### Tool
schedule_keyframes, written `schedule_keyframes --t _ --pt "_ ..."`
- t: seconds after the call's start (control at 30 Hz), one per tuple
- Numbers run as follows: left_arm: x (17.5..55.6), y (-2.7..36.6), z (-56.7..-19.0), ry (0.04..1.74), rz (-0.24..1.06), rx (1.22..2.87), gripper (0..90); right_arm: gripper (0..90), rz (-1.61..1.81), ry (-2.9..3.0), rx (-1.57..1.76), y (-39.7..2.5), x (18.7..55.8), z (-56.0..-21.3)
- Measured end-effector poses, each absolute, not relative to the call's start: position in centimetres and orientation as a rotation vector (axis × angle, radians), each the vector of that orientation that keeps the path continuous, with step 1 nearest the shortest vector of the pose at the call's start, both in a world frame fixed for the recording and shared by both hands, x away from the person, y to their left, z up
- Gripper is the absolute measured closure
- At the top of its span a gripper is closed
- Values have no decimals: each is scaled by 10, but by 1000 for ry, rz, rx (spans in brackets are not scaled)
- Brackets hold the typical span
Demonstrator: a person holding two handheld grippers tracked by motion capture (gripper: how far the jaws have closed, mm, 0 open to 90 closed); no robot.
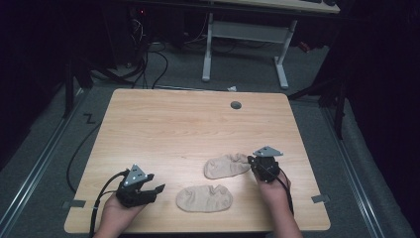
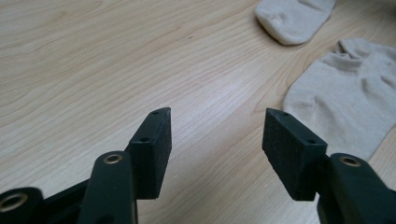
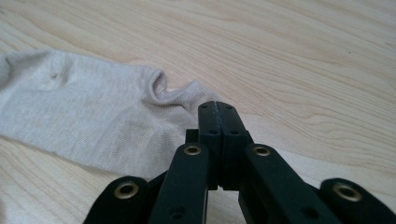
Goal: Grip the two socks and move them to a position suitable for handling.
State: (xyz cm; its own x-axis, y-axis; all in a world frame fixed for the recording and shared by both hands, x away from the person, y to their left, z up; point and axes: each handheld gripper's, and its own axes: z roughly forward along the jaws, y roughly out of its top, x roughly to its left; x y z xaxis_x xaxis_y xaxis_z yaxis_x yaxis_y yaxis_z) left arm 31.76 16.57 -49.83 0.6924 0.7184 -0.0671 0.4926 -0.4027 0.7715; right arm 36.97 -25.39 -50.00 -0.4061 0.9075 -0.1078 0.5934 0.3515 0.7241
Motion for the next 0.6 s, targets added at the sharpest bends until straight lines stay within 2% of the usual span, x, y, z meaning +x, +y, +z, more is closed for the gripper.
schedule_keyframes --t 0.27,0.6 --pt "315 175 -496 938 362 2059 402 899 800 2188 1331 -250 383 -512" --pt "317 169 -495 914 354 2066 398 897 779 2224 1354 -255 376 -518"
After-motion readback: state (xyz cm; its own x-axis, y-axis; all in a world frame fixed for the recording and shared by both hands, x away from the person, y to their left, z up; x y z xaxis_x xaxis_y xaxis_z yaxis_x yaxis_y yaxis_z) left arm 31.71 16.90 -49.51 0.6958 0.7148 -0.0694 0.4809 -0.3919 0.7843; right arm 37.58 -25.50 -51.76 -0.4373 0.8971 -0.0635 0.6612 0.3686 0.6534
